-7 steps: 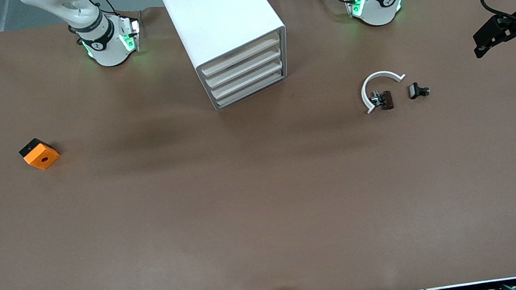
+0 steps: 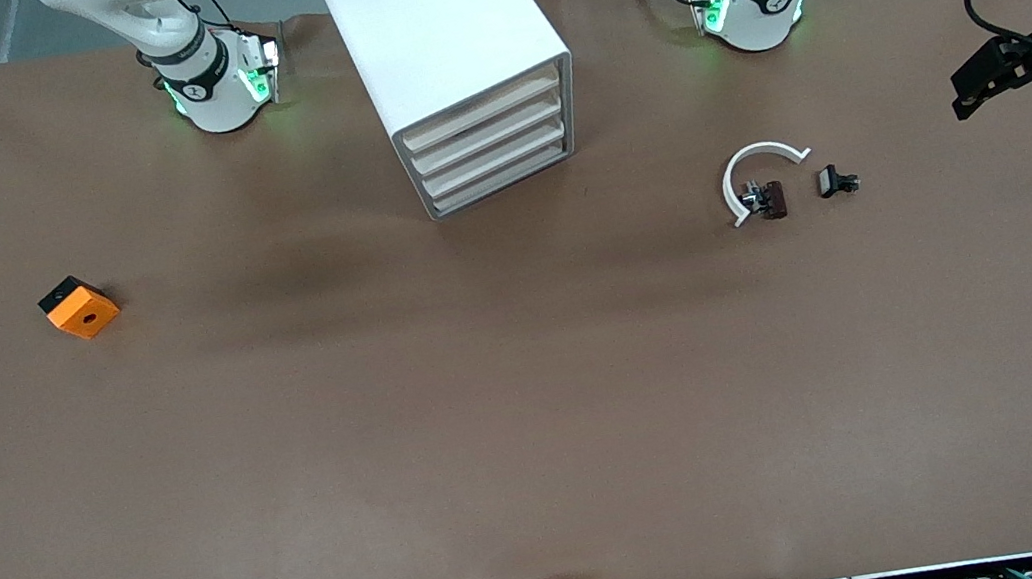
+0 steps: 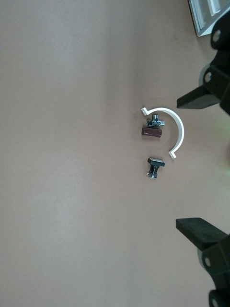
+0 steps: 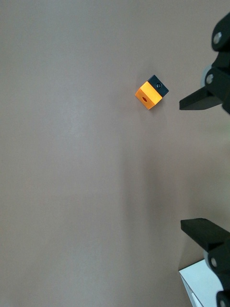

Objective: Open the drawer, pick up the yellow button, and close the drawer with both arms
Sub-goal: 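Move the left gripper toward the white drawer cabinet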

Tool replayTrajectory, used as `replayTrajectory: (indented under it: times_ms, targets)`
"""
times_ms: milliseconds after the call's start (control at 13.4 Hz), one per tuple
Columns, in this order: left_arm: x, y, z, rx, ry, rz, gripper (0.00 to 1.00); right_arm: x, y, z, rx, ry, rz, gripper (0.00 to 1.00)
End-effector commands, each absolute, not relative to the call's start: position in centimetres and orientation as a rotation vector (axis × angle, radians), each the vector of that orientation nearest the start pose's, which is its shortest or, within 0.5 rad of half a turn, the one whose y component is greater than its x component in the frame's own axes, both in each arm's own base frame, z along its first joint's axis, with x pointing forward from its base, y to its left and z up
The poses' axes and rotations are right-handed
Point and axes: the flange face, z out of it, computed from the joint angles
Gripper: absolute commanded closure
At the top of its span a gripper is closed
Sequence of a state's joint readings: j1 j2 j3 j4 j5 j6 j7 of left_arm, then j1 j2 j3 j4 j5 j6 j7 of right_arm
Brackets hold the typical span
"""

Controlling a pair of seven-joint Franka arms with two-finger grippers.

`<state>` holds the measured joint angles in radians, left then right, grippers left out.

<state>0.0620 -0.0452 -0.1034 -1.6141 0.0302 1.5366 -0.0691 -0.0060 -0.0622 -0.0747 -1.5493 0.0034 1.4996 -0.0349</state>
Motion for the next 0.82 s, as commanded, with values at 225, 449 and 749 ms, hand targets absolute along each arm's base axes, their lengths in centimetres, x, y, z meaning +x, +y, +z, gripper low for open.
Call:
replayTrajectory:
  times_ms: [225,449,749]
  targets:
    - [56.9,-1.6,56.5,-3.112,-0.144,0.239,0.00,52.9,-4.6,66.6,-3.145,0.054,-0.024,0.00]
    - [58.1,-3.0,52.2,-3.054,-0.412,0.354,0.00,52.9,-4.6,66.6,-3.147,0.049,-0.023,0.00]
    - [59.0,-7.3,44.3,-2.990,-0.561,0.566,0.00,52.9,-4.8,66.5,-3.143,0.058,-0.021,0.00]
